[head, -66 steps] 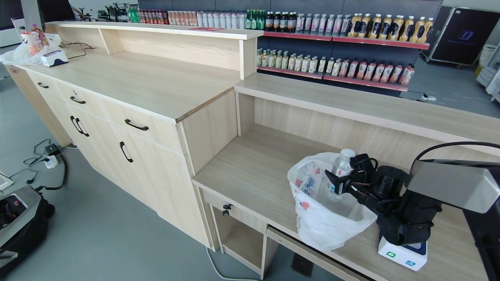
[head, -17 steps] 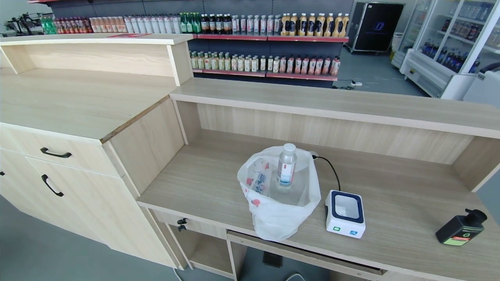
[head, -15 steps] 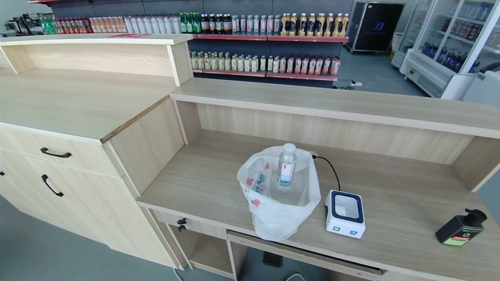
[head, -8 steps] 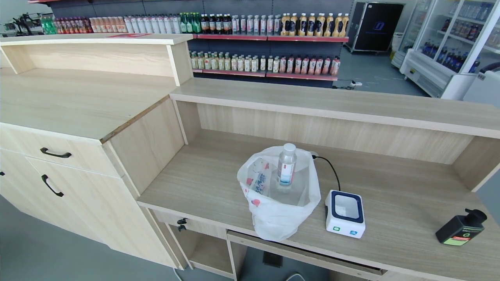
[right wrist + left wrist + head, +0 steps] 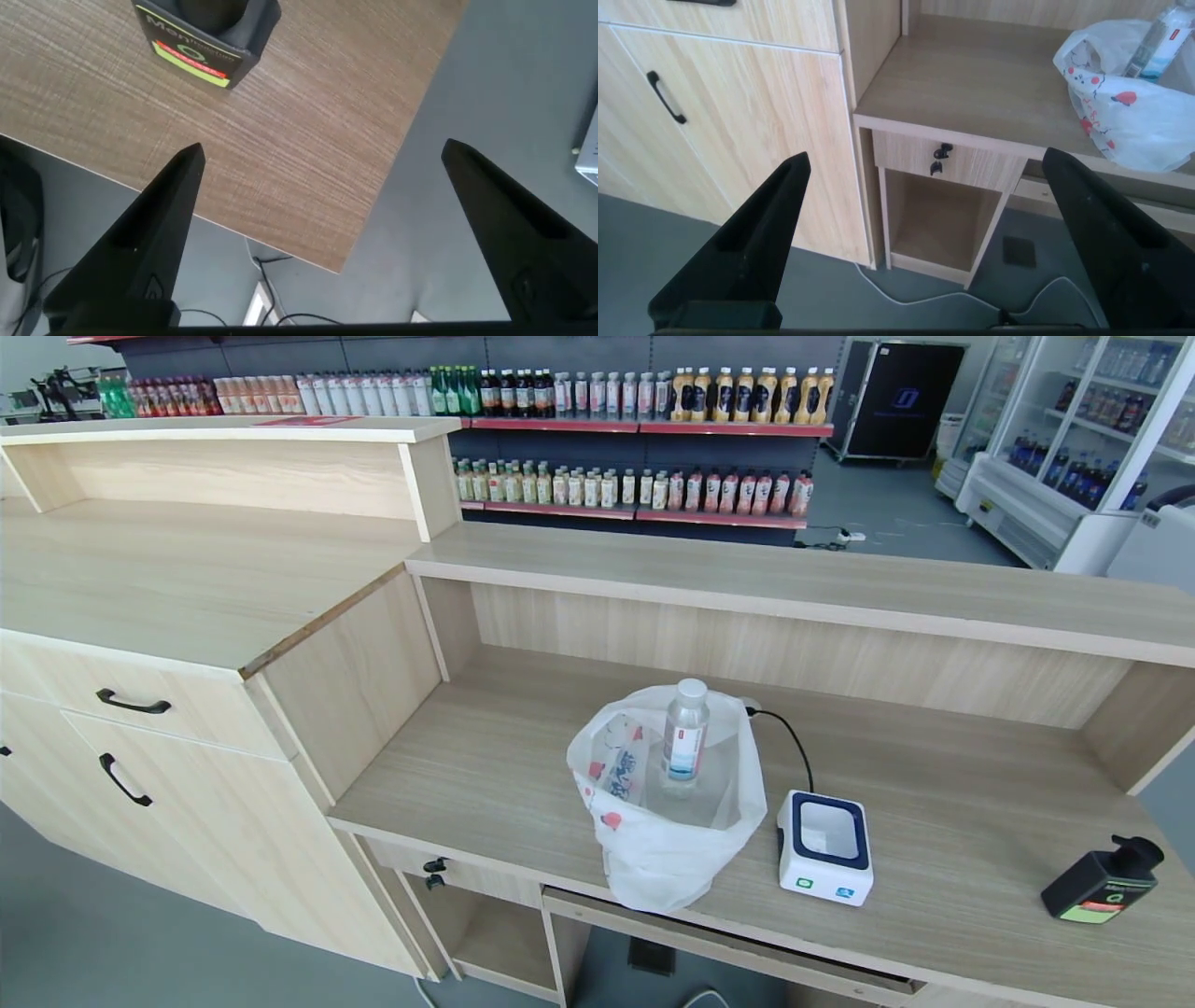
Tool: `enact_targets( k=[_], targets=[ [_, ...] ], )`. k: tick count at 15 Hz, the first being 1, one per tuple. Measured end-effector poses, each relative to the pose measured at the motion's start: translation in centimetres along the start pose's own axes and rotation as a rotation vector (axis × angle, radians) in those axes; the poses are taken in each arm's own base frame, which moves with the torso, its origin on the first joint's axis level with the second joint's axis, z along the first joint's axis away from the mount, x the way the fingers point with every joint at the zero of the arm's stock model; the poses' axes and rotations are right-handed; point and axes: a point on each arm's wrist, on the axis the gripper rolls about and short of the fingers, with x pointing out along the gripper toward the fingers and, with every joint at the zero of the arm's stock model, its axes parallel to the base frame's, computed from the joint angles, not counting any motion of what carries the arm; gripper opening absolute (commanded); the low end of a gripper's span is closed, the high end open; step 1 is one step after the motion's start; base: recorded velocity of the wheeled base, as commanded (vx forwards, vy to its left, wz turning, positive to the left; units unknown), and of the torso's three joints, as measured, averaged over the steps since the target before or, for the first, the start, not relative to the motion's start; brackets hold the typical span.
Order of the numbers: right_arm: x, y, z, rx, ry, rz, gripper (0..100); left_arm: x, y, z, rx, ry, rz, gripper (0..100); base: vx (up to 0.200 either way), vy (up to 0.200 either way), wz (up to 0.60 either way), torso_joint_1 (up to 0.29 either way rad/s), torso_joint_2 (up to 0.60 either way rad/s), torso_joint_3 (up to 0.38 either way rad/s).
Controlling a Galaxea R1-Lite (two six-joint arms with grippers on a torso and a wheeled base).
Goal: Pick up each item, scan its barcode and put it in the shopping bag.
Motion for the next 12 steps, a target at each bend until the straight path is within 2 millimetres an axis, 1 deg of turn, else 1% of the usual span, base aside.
enact_targets(
  k=[3,5,12],
  targets=[
    [0.9,-0.6,-0.4,-0.015,-0.006,-0.018,100,0.0,0.0,0.0,0.000,0.000,0.000,100,0.000,0.000,0.00,0.000,0.00,0.000],
    [1.6,-0.4,-0.5,-0.019,-0.011,-0.007,100,0.0,0.0,0.0,0.001,0.000,0.000,100,0.000,0.000,0.00,0.000,0.00,0.000],
    [5.4,1.5,2.2,-0.088,-0.086,0.124,100,0.0,0.0,0.0,0.000,0.000,0.000,100,0.000,0.000,0.00,0.000,0.00,0.000]
  ],
)
